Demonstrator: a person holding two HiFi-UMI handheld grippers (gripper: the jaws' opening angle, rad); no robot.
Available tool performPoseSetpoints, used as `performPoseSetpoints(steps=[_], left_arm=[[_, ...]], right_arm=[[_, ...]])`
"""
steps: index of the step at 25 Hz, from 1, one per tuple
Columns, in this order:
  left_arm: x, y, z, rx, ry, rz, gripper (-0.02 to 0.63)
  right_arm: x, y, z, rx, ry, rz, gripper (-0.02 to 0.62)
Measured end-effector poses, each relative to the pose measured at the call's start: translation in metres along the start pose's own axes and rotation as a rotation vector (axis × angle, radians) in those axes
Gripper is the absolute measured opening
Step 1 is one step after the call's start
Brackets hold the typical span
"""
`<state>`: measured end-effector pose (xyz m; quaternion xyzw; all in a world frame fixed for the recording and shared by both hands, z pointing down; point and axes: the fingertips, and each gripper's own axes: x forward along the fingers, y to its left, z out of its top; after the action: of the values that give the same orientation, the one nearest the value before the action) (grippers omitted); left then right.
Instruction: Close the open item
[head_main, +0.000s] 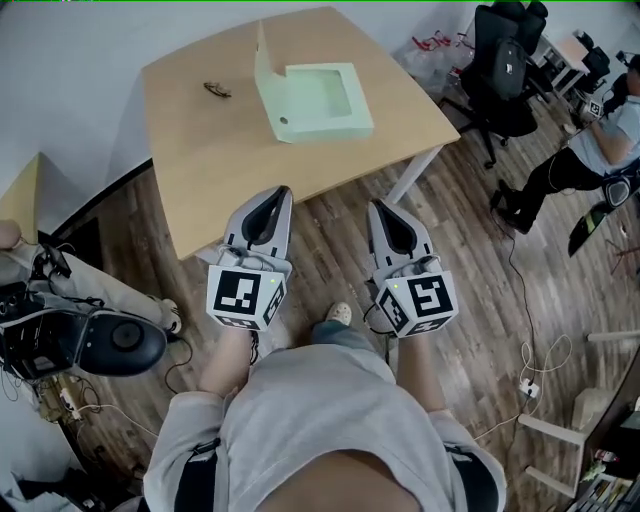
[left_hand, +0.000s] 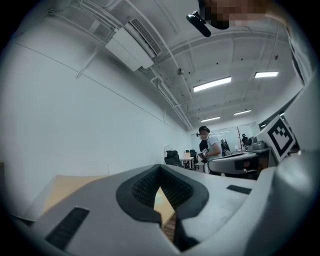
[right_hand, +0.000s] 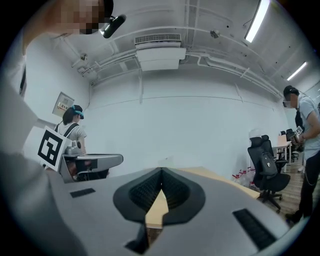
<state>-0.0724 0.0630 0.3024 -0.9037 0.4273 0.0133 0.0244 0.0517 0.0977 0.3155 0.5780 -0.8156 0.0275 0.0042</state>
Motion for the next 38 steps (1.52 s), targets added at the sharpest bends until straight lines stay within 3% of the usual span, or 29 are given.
performPoseSetpoints(steps=[10,22,38], left_arm=[[0.067,-0.006,-0.004,-0.004,-0.005,0.102,0.014],[0.103,-0.001,-0.013,0.001,0.016,0.197,0.013],[0.155,0.081,-0.005,-0.009,-0.002,0.200,0.013]], right_arm=[[0.039,-0.067,0.002,-0.005,0.009,0.097,0.008],[0.067,-0.107,-0.006,0.022,0.014,0.163,0.008],[0.163,-0.112,-0.001,0.016,0.032,0.169,0.008]])
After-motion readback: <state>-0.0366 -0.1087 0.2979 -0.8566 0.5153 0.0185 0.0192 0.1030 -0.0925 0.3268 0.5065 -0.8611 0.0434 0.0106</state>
